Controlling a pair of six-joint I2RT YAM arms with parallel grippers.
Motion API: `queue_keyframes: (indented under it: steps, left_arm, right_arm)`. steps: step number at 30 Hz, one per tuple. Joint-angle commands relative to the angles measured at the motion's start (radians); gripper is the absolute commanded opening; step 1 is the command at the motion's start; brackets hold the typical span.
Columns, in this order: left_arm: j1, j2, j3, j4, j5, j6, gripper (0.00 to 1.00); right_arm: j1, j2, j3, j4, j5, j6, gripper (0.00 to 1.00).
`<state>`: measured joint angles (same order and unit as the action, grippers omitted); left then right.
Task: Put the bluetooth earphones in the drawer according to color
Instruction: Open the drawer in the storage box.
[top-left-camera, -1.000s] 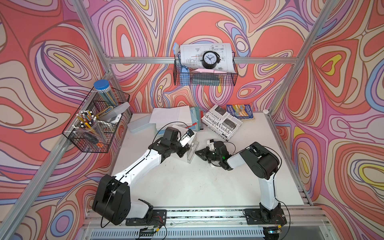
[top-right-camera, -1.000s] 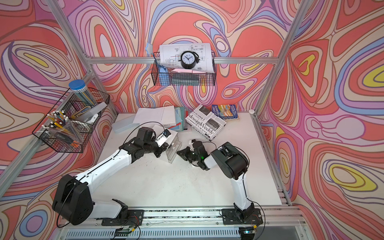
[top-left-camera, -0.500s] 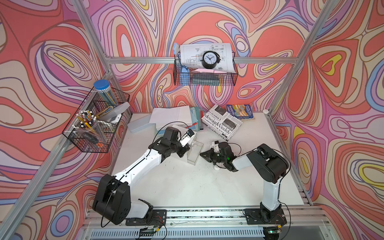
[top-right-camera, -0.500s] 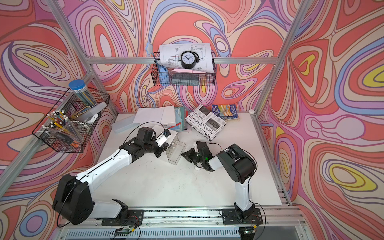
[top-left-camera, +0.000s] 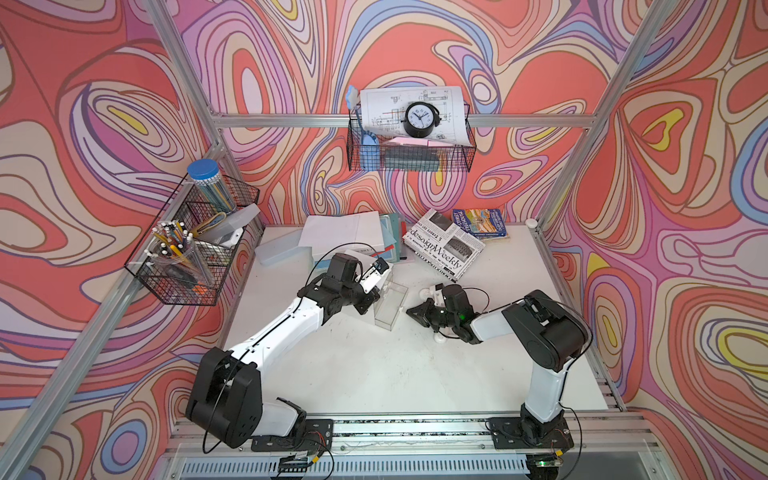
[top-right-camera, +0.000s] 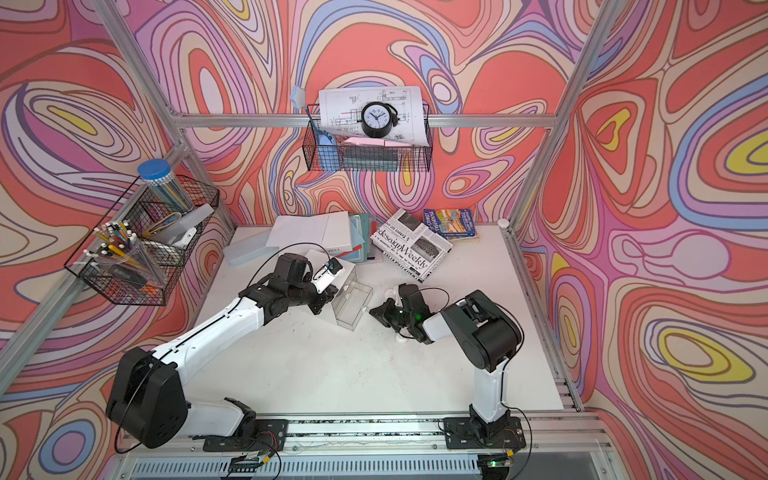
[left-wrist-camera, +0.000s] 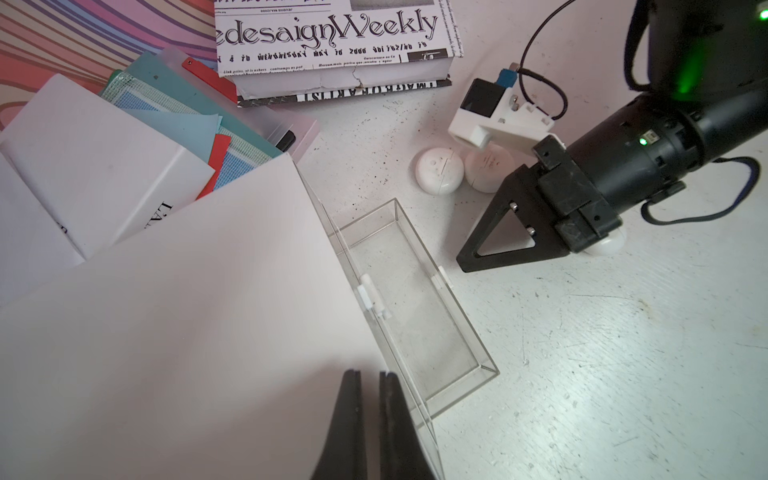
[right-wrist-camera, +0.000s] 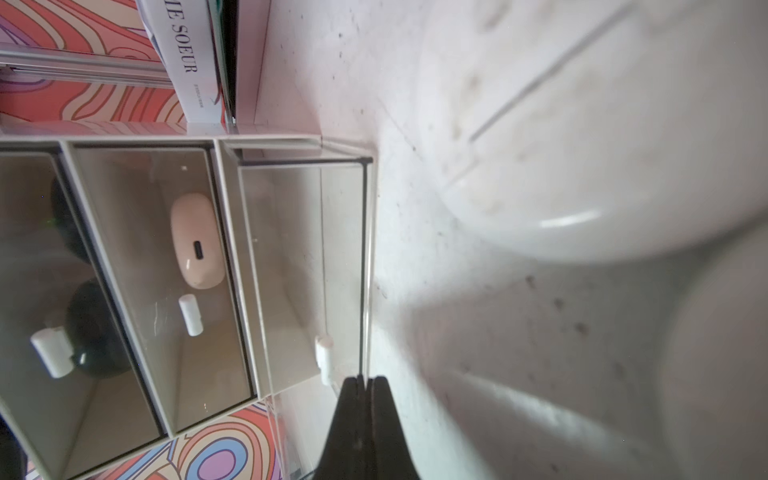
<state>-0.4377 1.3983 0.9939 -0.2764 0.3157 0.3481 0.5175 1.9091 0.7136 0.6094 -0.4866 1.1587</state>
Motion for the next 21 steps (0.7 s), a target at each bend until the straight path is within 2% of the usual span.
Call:
queue_keyframes:
  steps: [1, 8, 9, 11, 12, 16, 21]
  left_arm:
    - [0.005, 0.024, 0.01, -0.069, 0.021, 0.005, 0.0]
    - [0.005, 0.025, 0.012, -0.072, 0.022, 0.005, 0.0]
    - [0.005, 0.025, 0.012, -0.071, 0.023, 0.005, 0.0]
    - [0.004, 0.024, 0.014, -0.07, 0.023, 0.004, 0.0]
    - [0.004, 0.024, 0.014, -0.069, 0.023, 0.004, 0.0]
    - [0.005, 0.022, 0.017, -0.073, 0.025, 0.004, 0.0]
    - [0.005, 0.021, 0.017, -0.073, 0.022, 0.006, 0.0]
  right_arm:
    - [-0.004, -0.022, 0.01, -0.036, 0.003, -0.038, 0.0]
    - [-0.004, -0.081, 0.048, -0.138, 0.032, -0.123, 0.0]
    - [-0.004, -0.095, 0.056, -0.166, 0.042, -0.139, 0.06]
    - [-0.002, -0.121, 0.077, -0.23, 0.067, -0.175, 0.26]
    - [0.0, -0.131, 0.094, -0.268, 0.081, -0.198, 0.3]
    - [0.014, -0.164, 0.178, -0.439, 0.134, -0.29, 0.42]
    - [0.033, -0.144, 0.278, -0.57, 0.176, -0.337, 0.48]
